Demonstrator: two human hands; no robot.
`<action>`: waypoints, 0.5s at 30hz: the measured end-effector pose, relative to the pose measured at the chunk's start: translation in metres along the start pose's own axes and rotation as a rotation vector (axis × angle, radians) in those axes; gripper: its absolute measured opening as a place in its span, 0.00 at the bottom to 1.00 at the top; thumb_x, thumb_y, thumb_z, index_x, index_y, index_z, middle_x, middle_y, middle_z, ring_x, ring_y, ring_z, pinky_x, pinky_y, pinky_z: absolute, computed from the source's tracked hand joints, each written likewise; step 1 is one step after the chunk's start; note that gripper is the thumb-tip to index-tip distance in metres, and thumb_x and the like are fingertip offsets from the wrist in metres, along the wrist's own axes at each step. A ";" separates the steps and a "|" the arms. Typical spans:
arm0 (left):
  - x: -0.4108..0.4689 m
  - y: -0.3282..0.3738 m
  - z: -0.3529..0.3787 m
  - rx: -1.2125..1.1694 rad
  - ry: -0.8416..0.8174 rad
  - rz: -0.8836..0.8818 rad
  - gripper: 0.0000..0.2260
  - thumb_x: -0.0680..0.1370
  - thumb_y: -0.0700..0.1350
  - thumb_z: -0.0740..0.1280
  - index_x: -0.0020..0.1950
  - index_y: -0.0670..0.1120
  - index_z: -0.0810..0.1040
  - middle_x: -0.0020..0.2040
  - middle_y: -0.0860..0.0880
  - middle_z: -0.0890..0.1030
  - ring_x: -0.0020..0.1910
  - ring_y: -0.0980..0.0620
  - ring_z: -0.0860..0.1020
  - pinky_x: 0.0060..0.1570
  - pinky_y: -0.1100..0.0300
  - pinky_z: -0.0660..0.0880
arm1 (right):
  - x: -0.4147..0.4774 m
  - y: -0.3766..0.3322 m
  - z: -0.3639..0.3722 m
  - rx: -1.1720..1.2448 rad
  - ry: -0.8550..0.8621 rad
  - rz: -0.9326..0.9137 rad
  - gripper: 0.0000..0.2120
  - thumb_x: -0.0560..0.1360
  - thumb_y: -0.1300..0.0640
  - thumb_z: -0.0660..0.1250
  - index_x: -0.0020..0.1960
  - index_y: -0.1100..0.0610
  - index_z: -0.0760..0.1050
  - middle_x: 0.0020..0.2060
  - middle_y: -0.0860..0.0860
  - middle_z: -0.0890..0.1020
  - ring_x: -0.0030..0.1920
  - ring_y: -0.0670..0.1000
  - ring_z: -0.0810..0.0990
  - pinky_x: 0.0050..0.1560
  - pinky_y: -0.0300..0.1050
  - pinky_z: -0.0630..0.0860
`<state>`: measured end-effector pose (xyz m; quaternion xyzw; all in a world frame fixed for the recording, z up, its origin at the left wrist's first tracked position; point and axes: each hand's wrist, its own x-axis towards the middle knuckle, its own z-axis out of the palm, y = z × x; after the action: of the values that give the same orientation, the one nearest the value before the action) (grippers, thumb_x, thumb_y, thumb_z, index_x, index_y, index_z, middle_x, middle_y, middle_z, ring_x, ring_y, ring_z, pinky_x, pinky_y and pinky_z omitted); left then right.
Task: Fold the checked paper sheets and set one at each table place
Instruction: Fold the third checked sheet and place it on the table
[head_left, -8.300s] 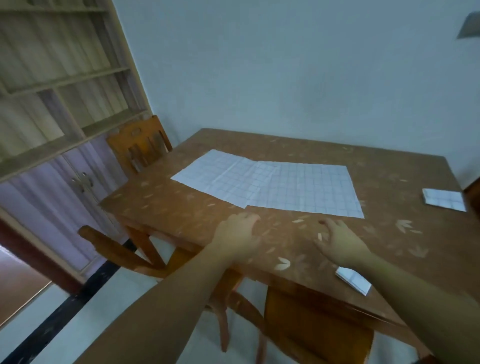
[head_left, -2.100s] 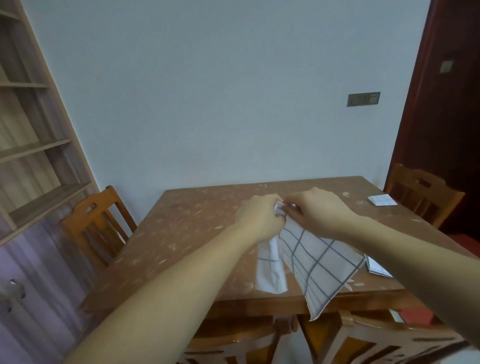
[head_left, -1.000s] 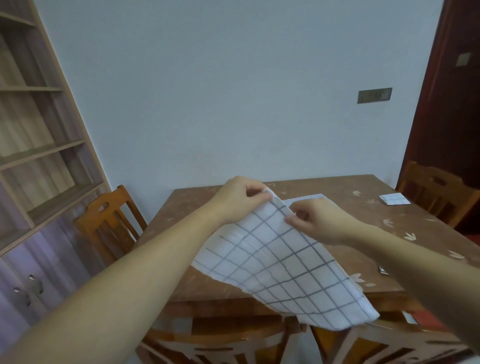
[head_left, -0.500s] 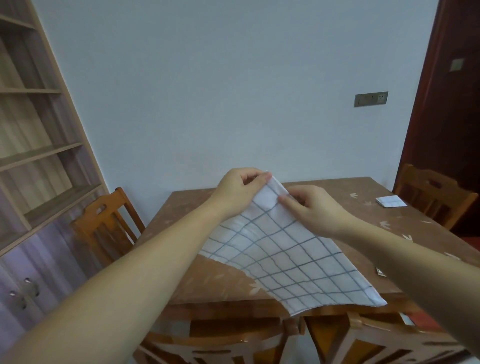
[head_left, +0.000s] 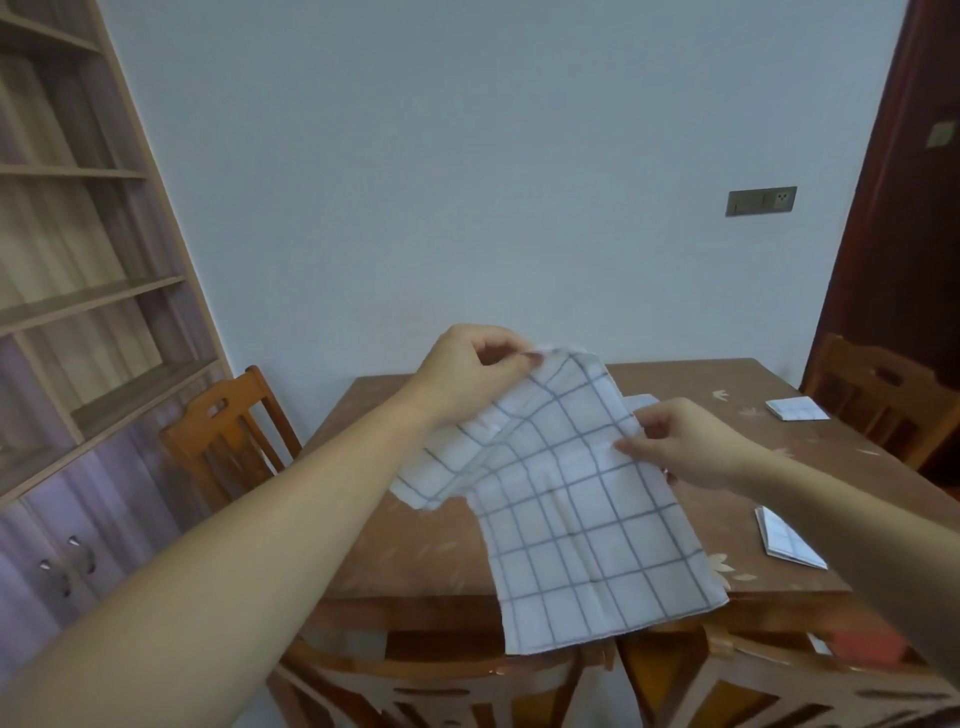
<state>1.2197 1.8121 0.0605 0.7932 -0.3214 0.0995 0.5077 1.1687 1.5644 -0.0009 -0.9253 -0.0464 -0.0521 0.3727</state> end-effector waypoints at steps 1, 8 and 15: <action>-0.003 0.003 0.002 -0.017 -0.053 -0.012 0.06 0.76 0.41 0.72 0.41 0.50 0.85 0.36 0.58 0.84 0.39 0.62 0.80 0.45 0.67 0.74 | 0.002 -0.002 -0.001 0.038 0.053 -0.006 0.10 0.77 0.56 0.68 0.37 0.52 0.81 0.25 0.43 0.78 0.28 0.42 0.76 0.29 0.38 0.74; -0.015 0.022 0.009 0.146 -0.557 -0.108 0.10 0.70 0.50 0.78 0.50 0.55 0.84 0.49 0.55 0.86 0.49 0.59 0.83 0.56 0.55 0.78 | 0.013 -0.015 -0.014 0.077 0.355 -0.043 0.09 0.76 0.58 0.65 0.39 0.56 0.81 0.30 0.54 0.78 0.33 0.49 0.73 0.34 0.42 0.67; -0.008 0.019 0.012 -0.106 -0.310 -0.196 0.04 0.79 0.45 0.68 0.51 0.49 0.82 0.44 0.52 0.85 0.43 0.57 0.83 0.44 0.63 0.77 | 0.010 -0.023 -0.025 0.060 0.392 -0.096 0.16 0.73 0.66 0.61 0.44 0.48 0.82 0.36 0.57 0.83 0.34 0.56 0.78 0.34 0.42 0.71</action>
<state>1.1997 1.7997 0.0645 0.7988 -0.3216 -0.0910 0.5002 1.1739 1.5640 0.0336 -0.8828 -0.0185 -0.2473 0.3989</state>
